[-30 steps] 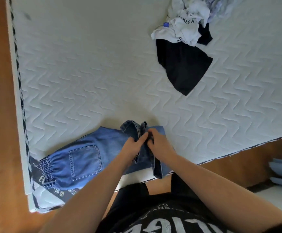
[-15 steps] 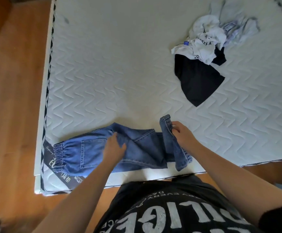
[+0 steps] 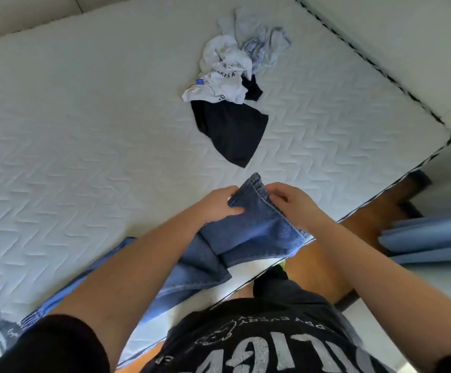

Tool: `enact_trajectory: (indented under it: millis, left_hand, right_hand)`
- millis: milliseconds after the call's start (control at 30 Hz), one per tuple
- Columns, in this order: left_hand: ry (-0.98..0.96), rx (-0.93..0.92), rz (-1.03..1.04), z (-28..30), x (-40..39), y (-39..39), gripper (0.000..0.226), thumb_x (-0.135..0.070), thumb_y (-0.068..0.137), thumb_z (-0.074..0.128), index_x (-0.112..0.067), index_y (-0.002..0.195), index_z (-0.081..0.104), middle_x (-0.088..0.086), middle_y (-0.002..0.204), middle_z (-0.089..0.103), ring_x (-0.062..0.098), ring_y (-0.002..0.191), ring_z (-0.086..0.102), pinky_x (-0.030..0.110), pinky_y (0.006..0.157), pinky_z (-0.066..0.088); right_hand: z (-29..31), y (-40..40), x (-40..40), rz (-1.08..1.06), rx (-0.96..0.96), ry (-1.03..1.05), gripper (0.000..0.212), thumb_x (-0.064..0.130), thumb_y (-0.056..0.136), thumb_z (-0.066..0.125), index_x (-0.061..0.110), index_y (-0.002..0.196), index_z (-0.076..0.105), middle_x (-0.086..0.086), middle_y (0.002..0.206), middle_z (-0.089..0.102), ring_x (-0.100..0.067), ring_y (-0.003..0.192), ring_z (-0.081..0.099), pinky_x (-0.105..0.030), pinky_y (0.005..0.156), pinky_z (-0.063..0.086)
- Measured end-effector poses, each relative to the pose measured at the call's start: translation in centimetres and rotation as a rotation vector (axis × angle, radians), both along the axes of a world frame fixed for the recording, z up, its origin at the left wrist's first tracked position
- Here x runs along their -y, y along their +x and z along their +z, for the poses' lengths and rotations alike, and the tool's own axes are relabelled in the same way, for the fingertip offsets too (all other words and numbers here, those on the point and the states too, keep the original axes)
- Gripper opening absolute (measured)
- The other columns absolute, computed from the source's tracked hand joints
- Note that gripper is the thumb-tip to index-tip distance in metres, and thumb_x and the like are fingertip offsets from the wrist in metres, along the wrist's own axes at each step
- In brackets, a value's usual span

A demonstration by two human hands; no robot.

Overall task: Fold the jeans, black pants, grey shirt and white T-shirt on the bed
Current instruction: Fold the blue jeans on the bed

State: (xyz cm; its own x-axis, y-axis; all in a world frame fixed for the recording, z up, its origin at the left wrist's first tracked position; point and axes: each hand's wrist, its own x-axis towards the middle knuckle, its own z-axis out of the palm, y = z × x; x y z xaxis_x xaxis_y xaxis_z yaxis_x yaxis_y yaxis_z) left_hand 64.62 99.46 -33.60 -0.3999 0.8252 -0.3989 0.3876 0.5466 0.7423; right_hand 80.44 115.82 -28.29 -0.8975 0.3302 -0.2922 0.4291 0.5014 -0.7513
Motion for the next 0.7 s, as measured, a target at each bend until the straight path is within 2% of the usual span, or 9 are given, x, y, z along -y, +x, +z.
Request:
enact_trajectory:
  millis: [33,133,233,300,400,500,567,633,700]
  left_hand:
    - [-0.011,-0.060,-0.024,0.1,-1.2,-0.2,0.016,-0.026,0.087,0.070,-0.017,0.095,0.059,-0.002,0.093,0.063,0.017,0.087,0.059,0.023,0.066,0.037]
    - [0.044,-0.115,-0.024,0.9,-4.4,-0.9,0.036,-0.026,0.089,0.068,-0.026,0.065,0.041,-0.005,0.063,0.046,0.008,0.059,0.043,0.023,0.054,0.028]
    - [0.050,-0.131,-0.082,2.1,-6.8,-1.4,0.026,-0.022,0.091,0.067,-0.021,0.069,0.051,-0.002,0.062,0.049,0.011,0.058,0.044,0.027,0.058,0.034]
    - [0.017,-0.137,-0.150,2.7,-8.0,-1.6,0.013,-0.020,0.092,0.064,-0.008,0.086,0.061,0.009,0.074,0.061,0.023,0.068,0.056,0.036,0.067,0.045]
    - [-0.014,-0.156,-0.221,3.1,-9.1,-1.8,0.015,-0.018,0.094,0.060,-0.003,0.093,0.062,0.015,0.087,0.067,0.031,0.084,0.062,0.042,0.078,0.049]
    - [-0.068,-0.185,-0.295,2.8,-9.7,-2.1,0.023,-0.020,0.097,0.058,0.003,0.098,0.062,0.017,0.095,0.068,0.031,0.090,0.062,0.045,0.084,0.048]
    - [-0.106,-0.234,-0.307,2.2,-10.1,-2.3,0.026,-0.021,0.097,0.057,0.004,0.100,0.062,0.018,0.096,0.067,0.031,0.087,0.062,0.043,0.081,0.049]
    - [-0.112,-0.269,-0.256,1.7,-10.6,-2.5,0.027,-0.021,0.096,0.059,0.004,0.088,0.059,0.016,0.081,0.062,0.027,0.074,0.055,0.035,0.065,0.040]
    - [-0.096,-0.269,-0.191,1.1,-11.6,-2.6,0.028,-0.020,0.096,0.059,0.000,0.077,0.053,0.008,0.070,0.054,0.024,0.069,0.051,0.032,0.058,0.035]
  right_hand:
    - [0.0,0.7,-0.7,-0.060,-0.011,-0.006,0.027,0.014,0.100,0.048,0.034,0.110,0.062,0.020,0.099,0.065,0.019,0.090,0.053,0.002,0.076,0.034]
    - [-0.2,2.8,-2.8,-0.237,-0.013,-0.058,0.018,0.026,0.097,0.055,0.042,0.105,0.058,0.020,0.092,0.069,0.010,0.086,0.060,-0.002,0.076,0.040]
    - [-1.2,5.0,-4.2,-0.249,0.094,-0.179,0.024,0.036,0.085,0.073,0.044,0.100,0.056,0.021,0.086,0.067,0.006,0.078,0.062,-0.009,0.070,0.045]
    - [-2.8,6.2,-4.6,-0.117,0.300,-0.078,0.019,0.039,0.079,0.077,0.035,0.083,0.059,0.016,0.073,0.062,-0.002,0.066,0.058,-0.015,0.061,0.041]
    - [-5.4,7.7,-5.2,-0.137,0.449,-0.020,0.017,0.029,0.087,0.065,0.015,0.082,0.056,-0.002,0.076,0.058,-0.018,0.067,0.050,-0.025,0.057,0.035]
    - [-5.5,8.4,-6.6,-0.328,0.414,0.006,0.012,0.027,0.096,0.054,0.016,0.092,0.049,-0.005,0.079,0.055,-0.020,0.065,0.050,-0.028,0.052,0.034]
    - [-5.0,8.6,-7.6,-0.334,0.396,0.092,0.016,0.034,0.098,0.053,0.019,0.102,0.053,-0.007,0.083,0.060,-0.025,0.073,0.057,-0.032,0.058,0.042]
    - [-4.3,8.7,-8.3,-0.303,0.404,0.173,0.025,0.040,0.099,0.051,0.020,0.113,0.055,-0.010,0.092,0.065,-0.027,0.079,0.061,-0.035,0.066,0.047]
    - [-3.9,8.8,-8.6,-0.266,0.407,0.209,0.030,0.039,0.100,0.049,0.017,0.120,0.053,-0.014,0.096,0.067,-0.030,0.081,0.062,-0.038,0.069,0.049]
